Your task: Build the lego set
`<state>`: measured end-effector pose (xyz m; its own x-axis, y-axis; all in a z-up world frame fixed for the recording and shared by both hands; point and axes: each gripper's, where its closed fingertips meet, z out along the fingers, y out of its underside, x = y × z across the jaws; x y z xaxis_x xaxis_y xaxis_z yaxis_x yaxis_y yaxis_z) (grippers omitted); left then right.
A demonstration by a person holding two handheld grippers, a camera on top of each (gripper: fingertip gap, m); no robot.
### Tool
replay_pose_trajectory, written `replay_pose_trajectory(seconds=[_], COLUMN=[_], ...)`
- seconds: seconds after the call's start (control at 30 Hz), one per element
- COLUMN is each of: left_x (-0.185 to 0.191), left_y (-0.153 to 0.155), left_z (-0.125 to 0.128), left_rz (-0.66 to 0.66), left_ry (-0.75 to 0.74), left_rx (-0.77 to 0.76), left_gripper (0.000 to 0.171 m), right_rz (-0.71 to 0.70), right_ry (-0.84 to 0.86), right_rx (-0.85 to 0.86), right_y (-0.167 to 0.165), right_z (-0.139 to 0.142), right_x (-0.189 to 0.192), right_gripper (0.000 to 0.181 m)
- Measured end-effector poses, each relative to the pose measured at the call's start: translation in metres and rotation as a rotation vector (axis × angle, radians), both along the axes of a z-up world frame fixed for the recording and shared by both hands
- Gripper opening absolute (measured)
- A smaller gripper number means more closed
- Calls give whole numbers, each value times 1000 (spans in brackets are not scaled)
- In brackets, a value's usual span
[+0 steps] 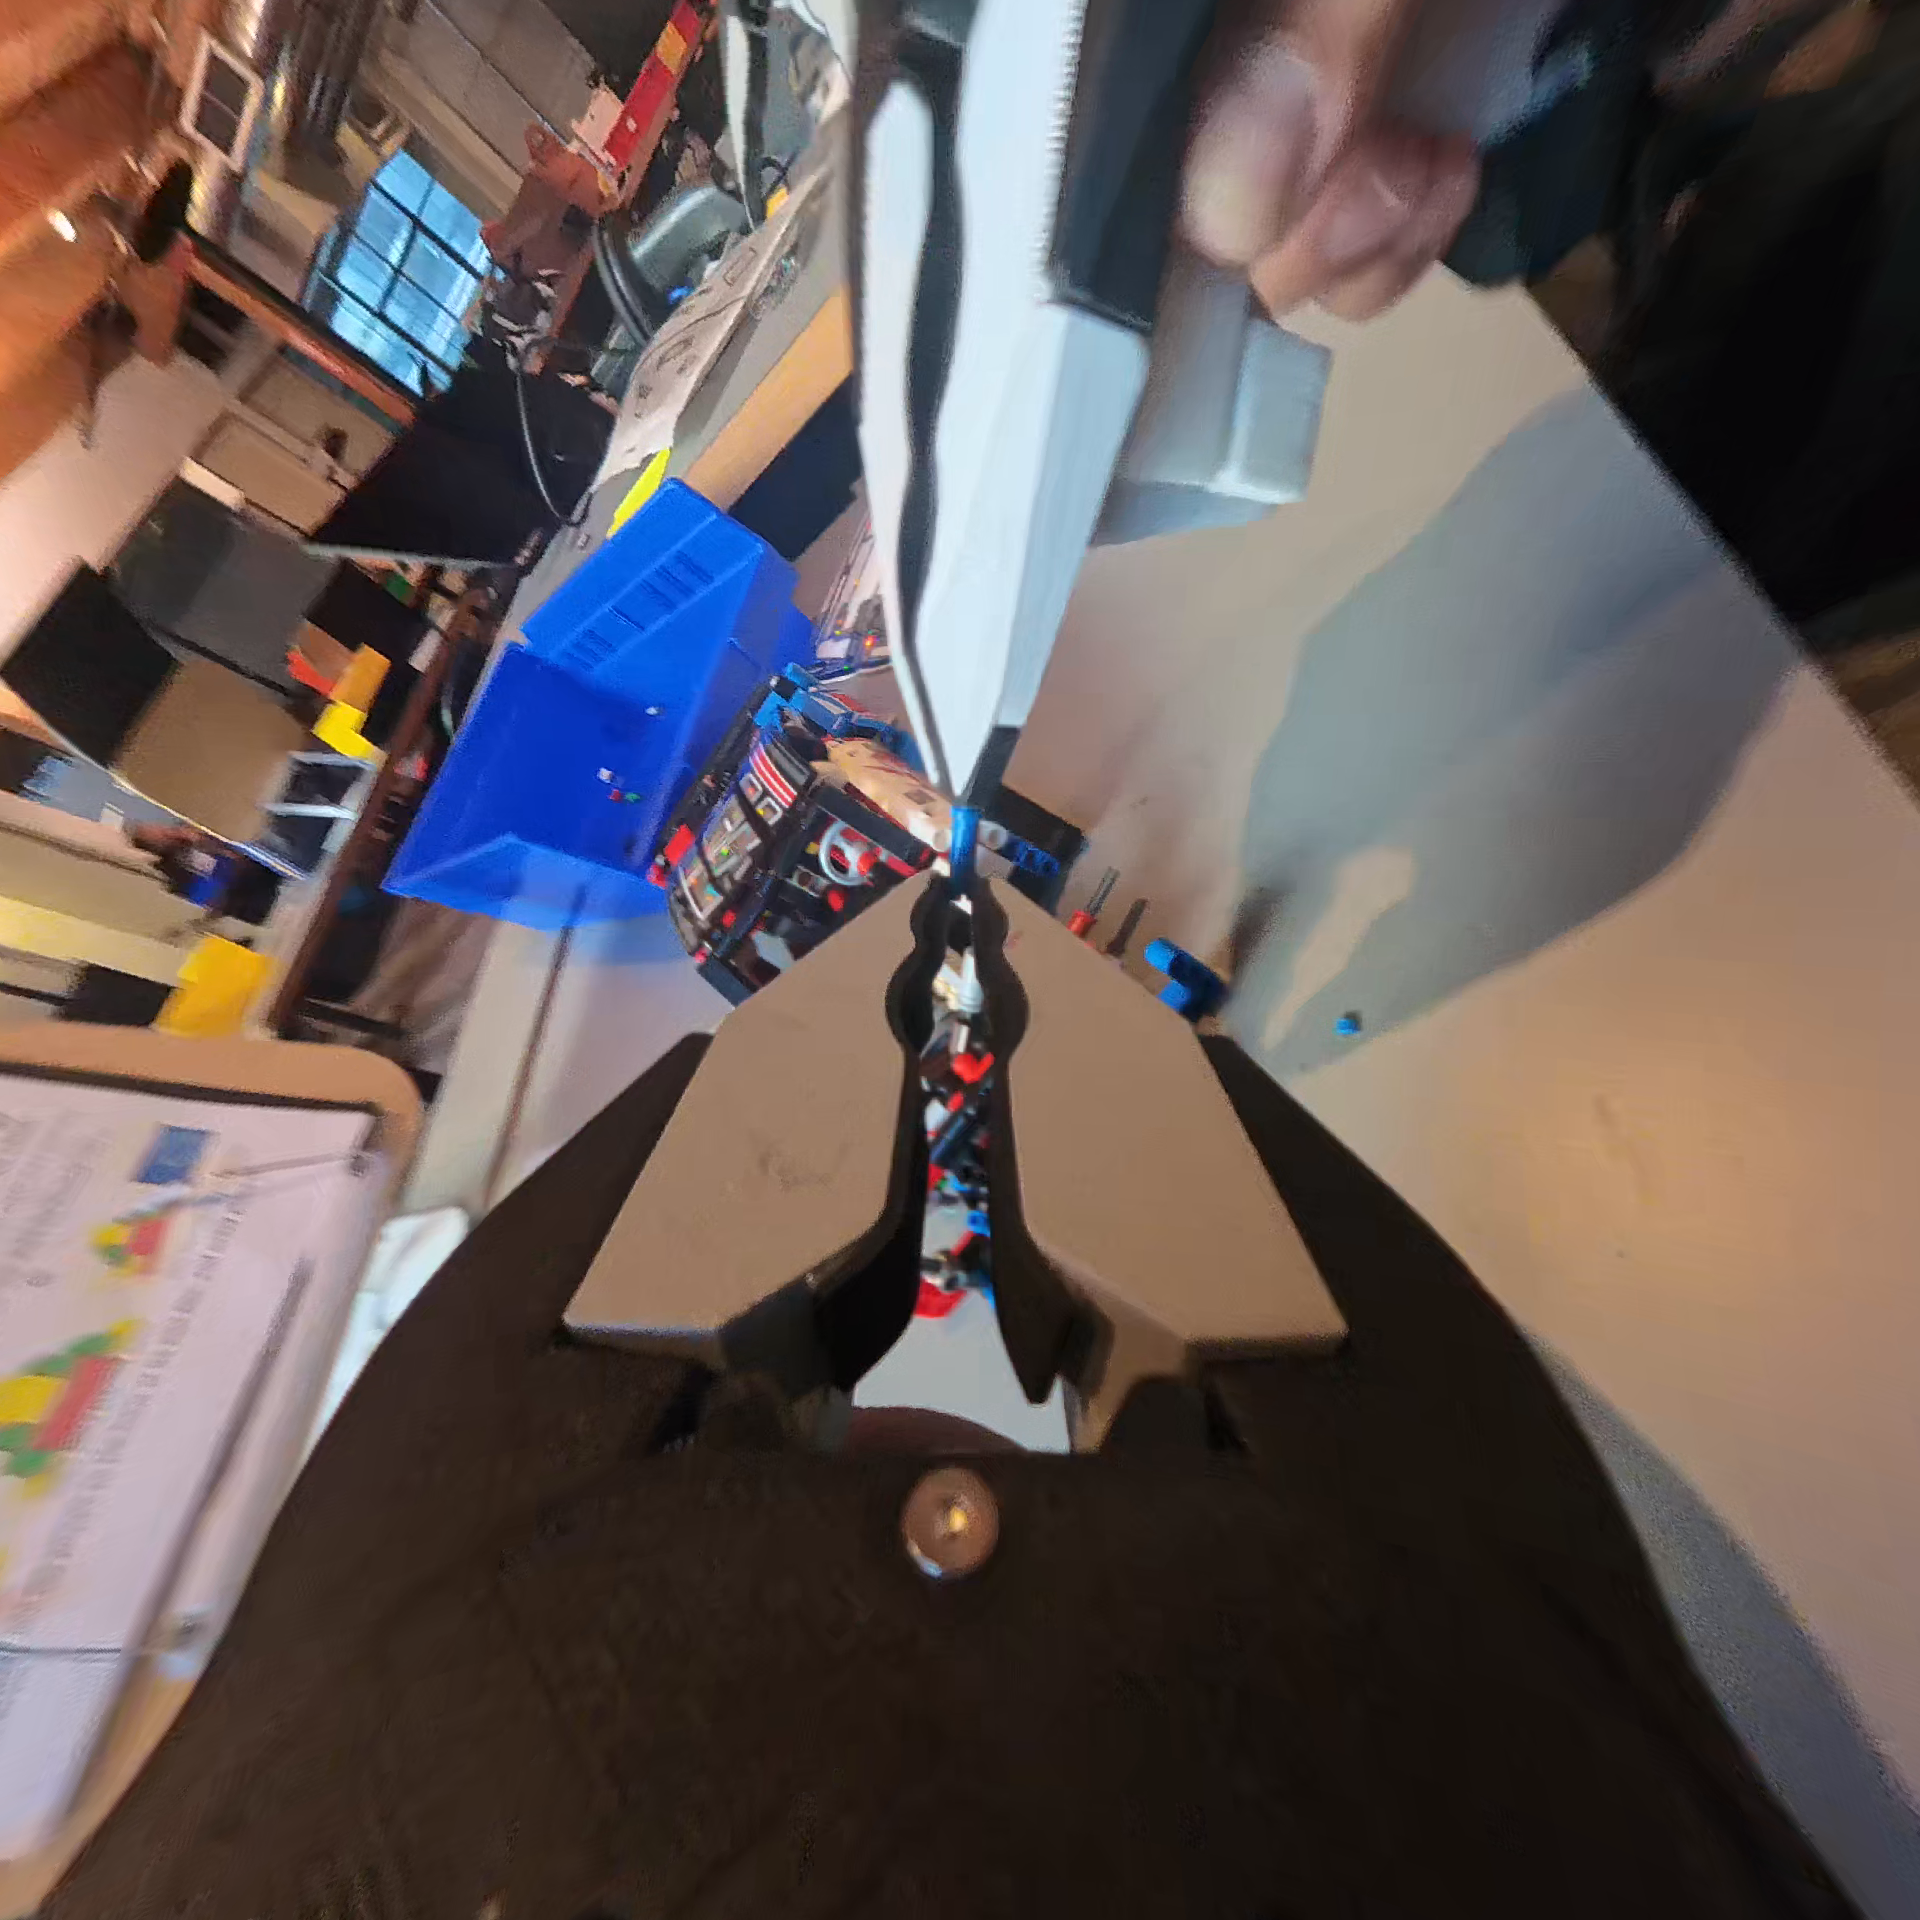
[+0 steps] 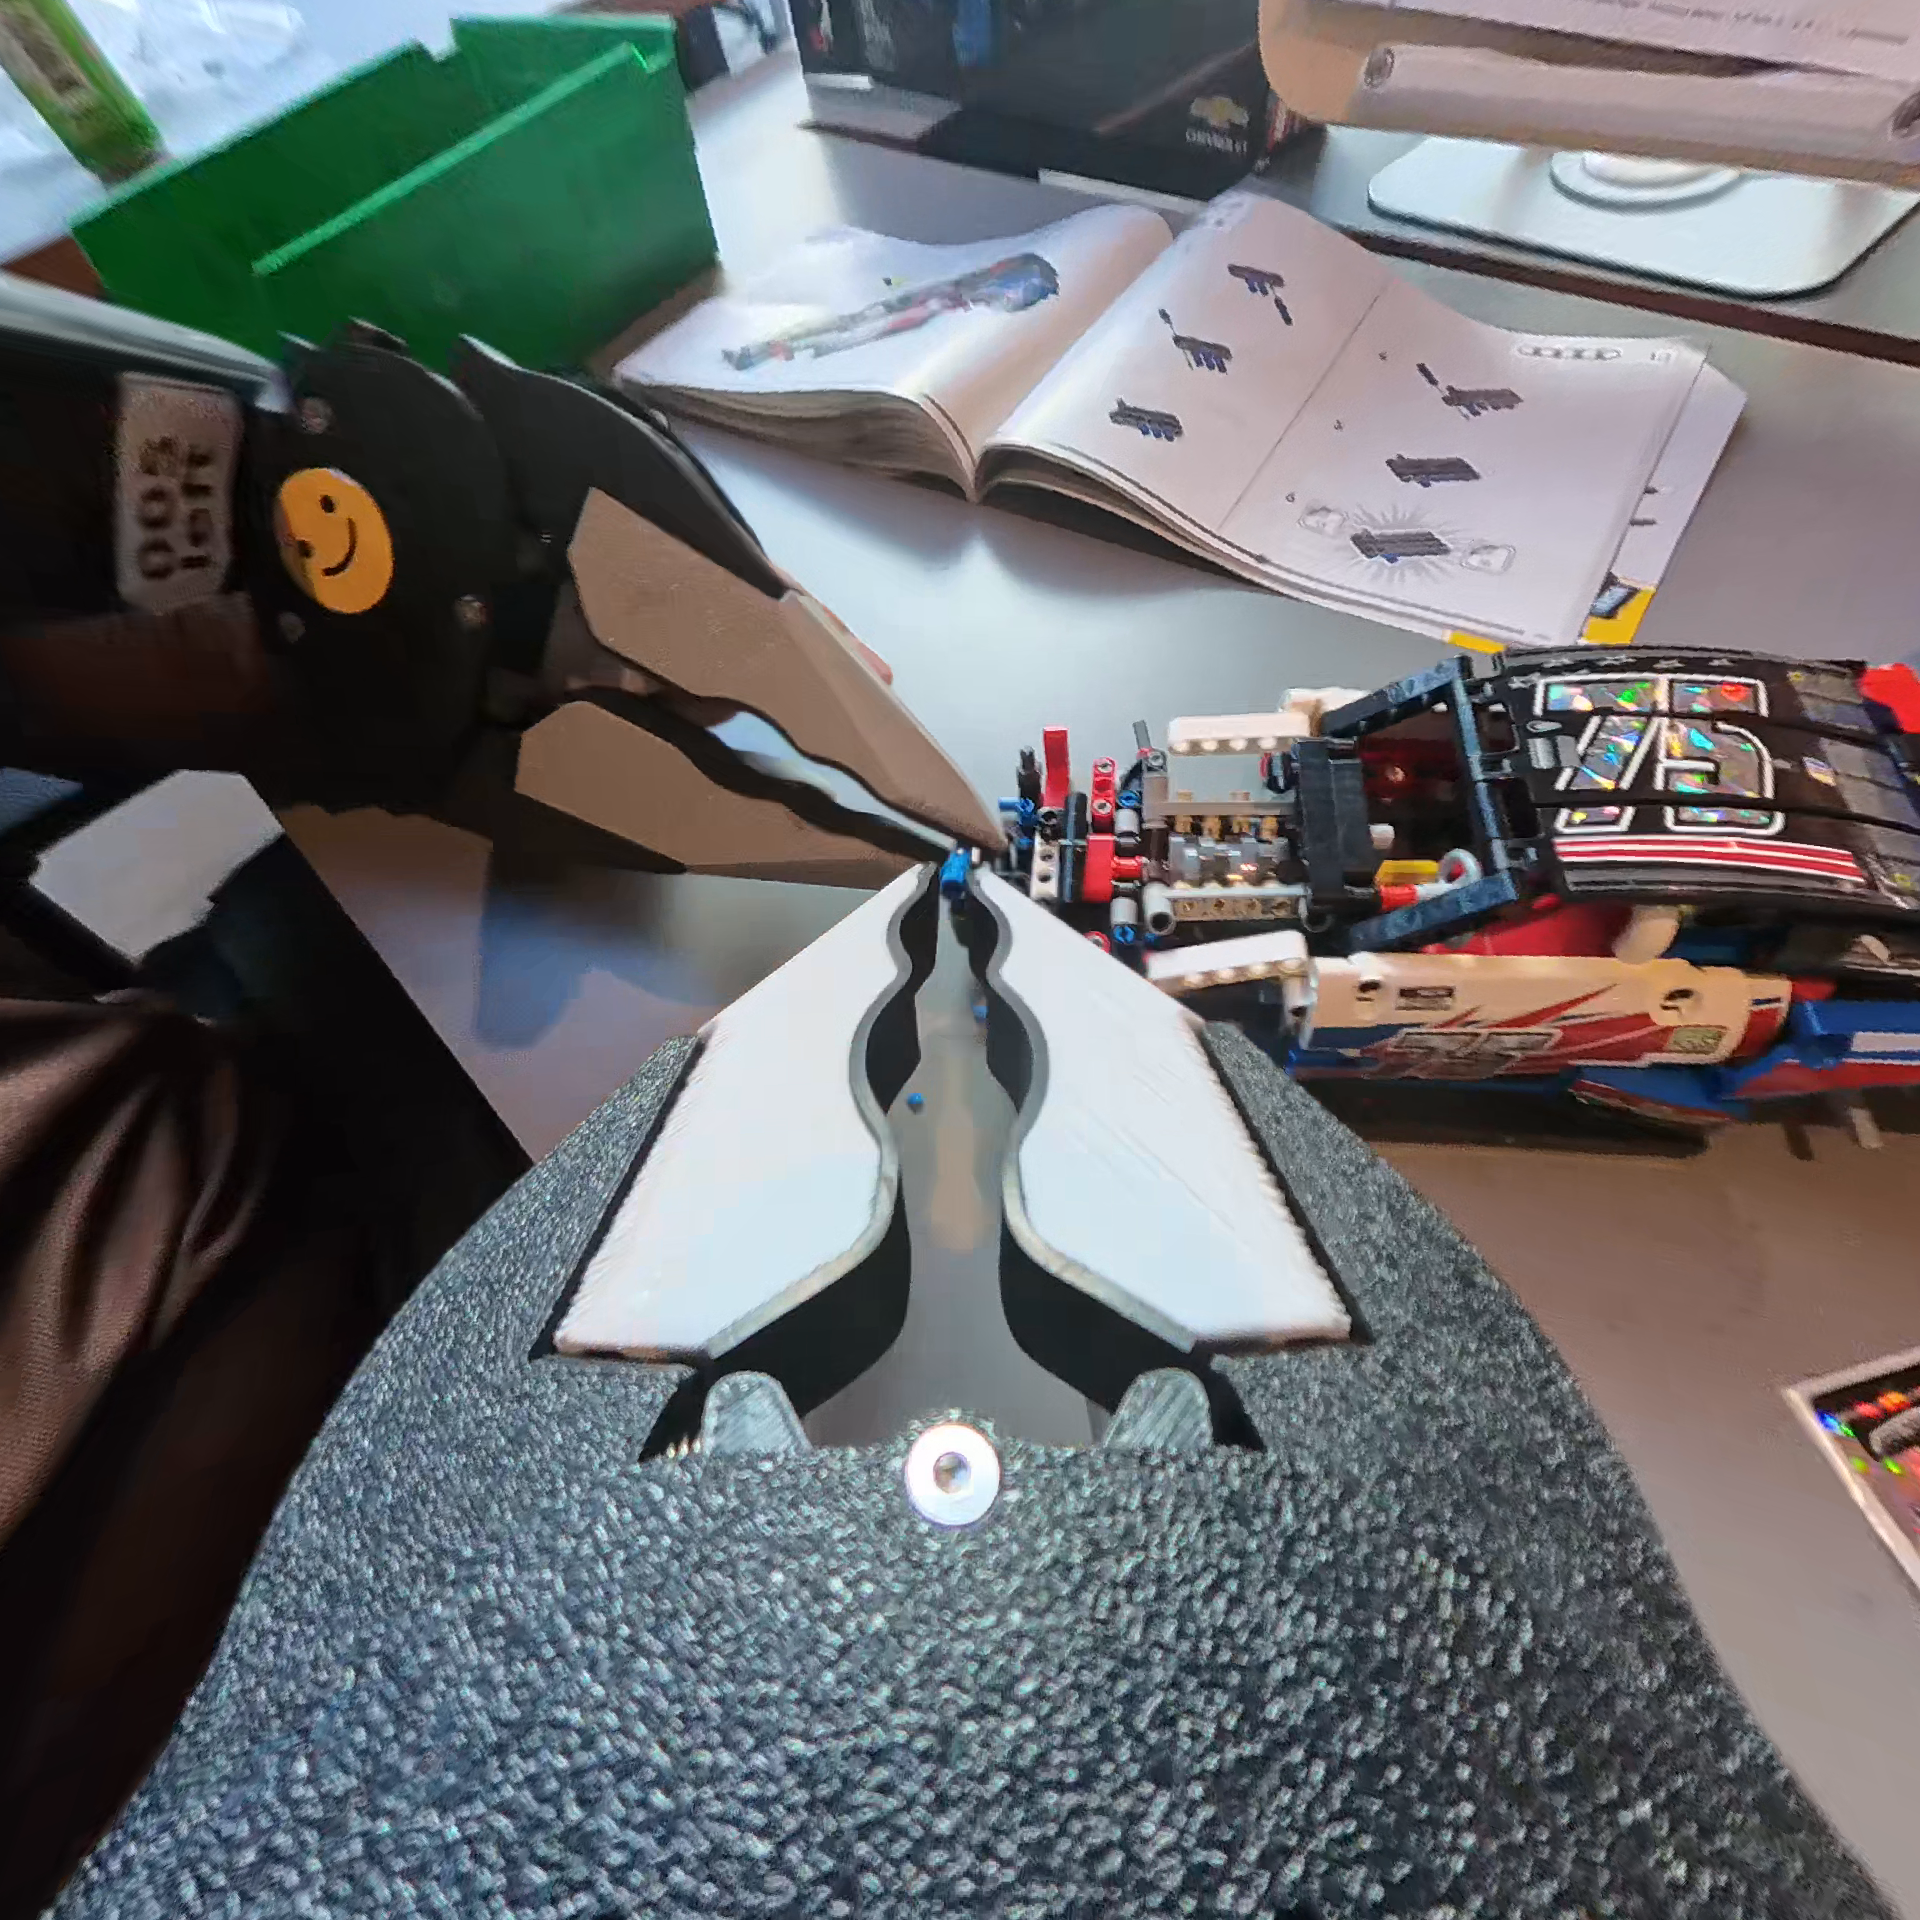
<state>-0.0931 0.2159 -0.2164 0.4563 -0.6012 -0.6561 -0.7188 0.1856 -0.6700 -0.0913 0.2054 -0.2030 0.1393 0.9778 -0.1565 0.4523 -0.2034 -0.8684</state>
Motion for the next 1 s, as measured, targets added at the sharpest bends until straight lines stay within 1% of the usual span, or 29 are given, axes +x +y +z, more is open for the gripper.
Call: replay_pose_trajectory(seconds=[0.07,0.17,0.23,0.33,0.37,0.43,0.47,0.67,0.77,0.9,1.0], left_x=[-6,-7,-8,-9,-10,-13,-13,-11,-14,-23,-28], left_y=[-6,-20,-26,-32,-33,-35,-35,-36,-32,-24,-19], left_z=[2,1,-1,-1,-1,-3,-4,-8,-9,-9,-13], left_rz=[11,-28,-49,-73,-74,-67,-68,-68,-40,25,72], left_ry=[-107,-260,-322,-393,-401,-398,-400,-386,-396,-374,-312], left_rx=[-65,-193,-250,-295,-296,-293,-294,-302,-297,-212,-150], left_gripper=[2,1,1,2,2,2,2,2,2,3,9], right_rz=[-3,-10,7,20,19,53,67,88,53,-5,-19], right_ry=[72,210,219,148,145,178,197,225,240,319,312], right_rx=[1,-2,18,90,95,64,49,-8,-52,-215,-240], right_y=[-5,-12,-17,-19,-20,-26,-29,-31,-25,-20,-20], right_z=[8,23,19,0,-4,-4,-3,-9,-12,-7,-12], right_x=[-1,-2,-6,-13,-16,-21,-23,-27,-28,-36,-39], right_gripper=[7,15,23,24,22,10,8,6,6,5,5])
